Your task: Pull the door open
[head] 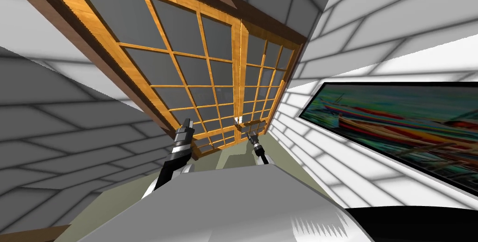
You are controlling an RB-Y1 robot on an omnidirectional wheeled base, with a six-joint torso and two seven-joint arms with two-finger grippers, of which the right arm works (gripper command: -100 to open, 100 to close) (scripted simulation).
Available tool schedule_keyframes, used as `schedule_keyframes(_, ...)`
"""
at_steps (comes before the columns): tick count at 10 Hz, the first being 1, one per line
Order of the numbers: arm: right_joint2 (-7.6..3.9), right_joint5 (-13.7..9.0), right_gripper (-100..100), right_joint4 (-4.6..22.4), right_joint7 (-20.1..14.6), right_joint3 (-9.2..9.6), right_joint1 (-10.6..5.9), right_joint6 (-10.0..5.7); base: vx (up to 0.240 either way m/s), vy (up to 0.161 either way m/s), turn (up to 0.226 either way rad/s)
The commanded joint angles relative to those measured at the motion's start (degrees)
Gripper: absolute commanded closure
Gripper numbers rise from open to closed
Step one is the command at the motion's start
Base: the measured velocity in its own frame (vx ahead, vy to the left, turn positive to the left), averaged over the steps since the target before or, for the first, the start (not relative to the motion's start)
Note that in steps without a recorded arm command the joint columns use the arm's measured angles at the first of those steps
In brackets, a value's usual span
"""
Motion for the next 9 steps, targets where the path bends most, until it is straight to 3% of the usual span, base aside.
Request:
schedule_keyframes(1, 0.24, 0.21, -100, 1.69, 1.72, 0.01, -0.69, -0.40, 0.096, 0.007, 0.003)
schedule_keyframes(9, 1.61, 1.19, -100, 10.33, 9.74, 0.02, -4.14, -2.81, 0.106, 0.005, 0.004)
